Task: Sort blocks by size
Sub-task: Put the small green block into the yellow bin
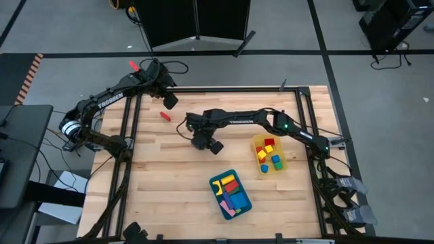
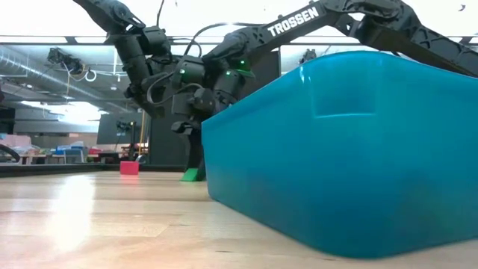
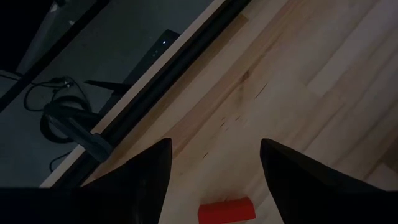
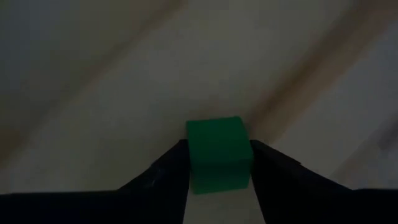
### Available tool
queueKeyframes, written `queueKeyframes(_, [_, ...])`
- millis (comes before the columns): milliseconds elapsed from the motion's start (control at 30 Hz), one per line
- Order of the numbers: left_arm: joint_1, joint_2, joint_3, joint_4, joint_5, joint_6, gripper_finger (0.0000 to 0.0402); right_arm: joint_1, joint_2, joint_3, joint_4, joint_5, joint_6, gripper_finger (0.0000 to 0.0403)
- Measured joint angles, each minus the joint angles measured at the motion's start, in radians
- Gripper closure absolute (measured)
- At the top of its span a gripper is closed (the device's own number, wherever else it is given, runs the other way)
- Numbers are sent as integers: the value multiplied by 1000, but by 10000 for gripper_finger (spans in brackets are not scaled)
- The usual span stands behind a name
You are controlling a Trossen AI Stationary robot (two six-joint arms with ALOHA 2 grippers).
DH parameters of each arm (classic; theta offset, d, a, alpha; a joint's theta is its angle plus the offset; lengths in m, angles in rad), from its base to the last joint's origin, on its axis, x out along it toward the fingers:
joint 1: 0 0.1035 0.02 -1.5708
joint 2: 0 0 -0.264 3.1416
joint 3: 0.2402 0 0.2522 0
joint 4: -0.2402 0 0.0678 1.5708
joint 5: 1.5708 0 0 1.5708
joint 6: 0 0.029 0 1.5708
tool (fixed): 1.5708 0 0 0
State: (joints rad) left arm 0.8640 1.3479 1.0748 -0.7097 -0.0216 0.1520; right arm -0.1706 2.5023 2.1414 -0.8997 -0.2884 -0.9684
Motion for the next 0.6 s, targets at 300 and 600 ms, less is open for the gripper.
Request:
queueKeyframes(300, [0,0,0,0,0,0,149,30,1,0,9,-47,8,256])
queueKeyframes(600, [0,0,0,-6,43,0,149,49,-29,0,6,34,73,252])
